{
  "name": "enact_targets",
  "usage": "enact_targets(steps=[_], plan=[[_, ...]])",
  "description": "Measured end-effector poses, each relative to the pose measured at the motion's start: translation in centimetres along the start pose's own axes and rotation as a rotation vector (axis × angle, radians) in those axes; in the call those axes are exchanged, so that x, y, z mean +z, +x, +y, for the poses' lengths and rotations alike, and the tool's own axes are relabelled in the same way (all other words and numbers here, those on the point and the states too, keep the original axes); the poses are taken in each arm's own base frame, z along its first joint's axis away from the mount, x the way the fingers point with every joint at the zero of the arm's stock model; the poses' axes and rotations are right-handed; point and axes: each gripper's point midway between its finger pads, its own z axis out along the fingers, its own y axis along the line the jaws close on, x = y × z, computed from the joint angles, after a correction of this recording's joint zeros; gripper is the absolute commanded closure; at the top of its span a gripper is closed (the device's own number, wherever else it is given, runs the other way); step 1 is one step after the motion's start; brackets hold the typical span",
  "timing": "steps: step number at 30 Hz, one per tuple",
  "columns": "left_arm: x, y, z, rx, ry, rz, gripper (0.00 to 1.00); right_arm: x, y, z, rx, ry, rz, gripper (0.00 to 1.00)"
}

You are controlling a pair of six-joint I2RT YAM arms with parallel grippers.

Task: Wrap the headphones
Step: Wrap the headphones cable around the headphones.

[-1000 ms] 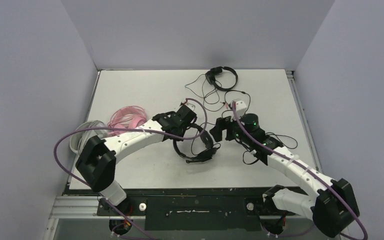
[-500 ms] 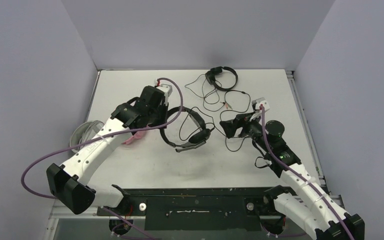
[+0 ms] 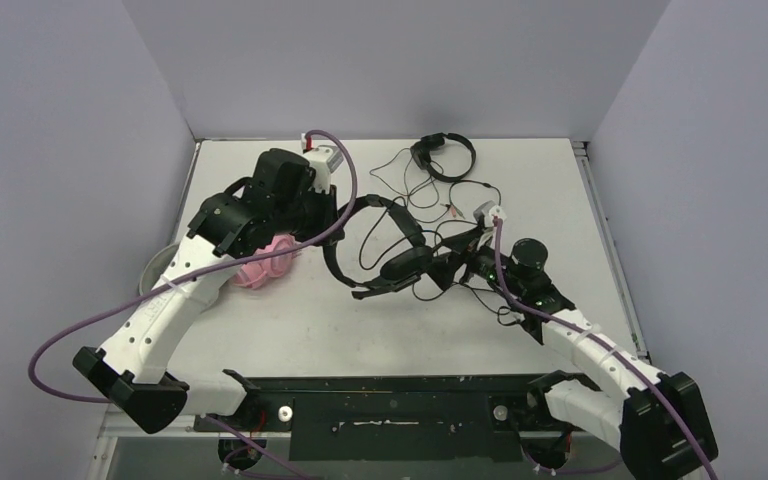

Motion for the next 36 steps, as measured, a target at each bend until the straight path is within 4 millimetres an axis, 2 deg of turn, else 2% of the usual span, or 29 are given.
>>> enact_targets(steps=[6, 9, 12, 16, 21, 26, 28, 31, 36], plan=[[-1.1, -0.3, -1.2, -0.015, 0.053, 0.003, 1.00, 2.5, 0.1, -0.1, -0.011, -0.086, -0.015, 0.18], [-1.4, -0.6, -1.7, -0.026, 0.074, -0.001, 1.00, 4.1, -0.2, -0.3, -0.003, -0.123, -0.018, 0.28], [-1.8, -0.9, -2.1, -0.036, 0.089, -0.008, 1.00, 5.8, -0.4, -0.4, 0.010, -0.159, -0.025, 0.44], [-1.9, -1.1, -2.4, -0.078, 0.098, -0.012, 1.00, 7.6, 1.2, 0.4, 0.045, -0.199, 0.005, 0.56], [-2.0, -2.6, -2.7, -0.175, 0.126, -0.050, 1.00, 7.6, 5.3, 4.3, 0.091, -0.289, 0.059, 0.76], [-2.6, -5.5, -1.9, -0.275, 0.144, -0.128, 1.00, 6.5, 8.1, 7.2, 0.155, -0.346, 0.089, 0.79], [-2.9, -7.3, -0.6, -0.323, 0.126, -0.178, 1.00, 6.3, 8.8, 8.8, 0.162, -0.372, 0.100, 0.81], [-3.3, -9.6, 2.3, -0.388, 0.074, -0.260, 1.00, 5.9, 9.4, 12.4, 0.151, -0.444, 0.120, 0.83], [-2.7, -11.5, 7.6, -0.465, -0.055, -0.337, 1.00, 3.9, 8.9, 18.9, 0.106, -0.591, 0.137, 0.94]])
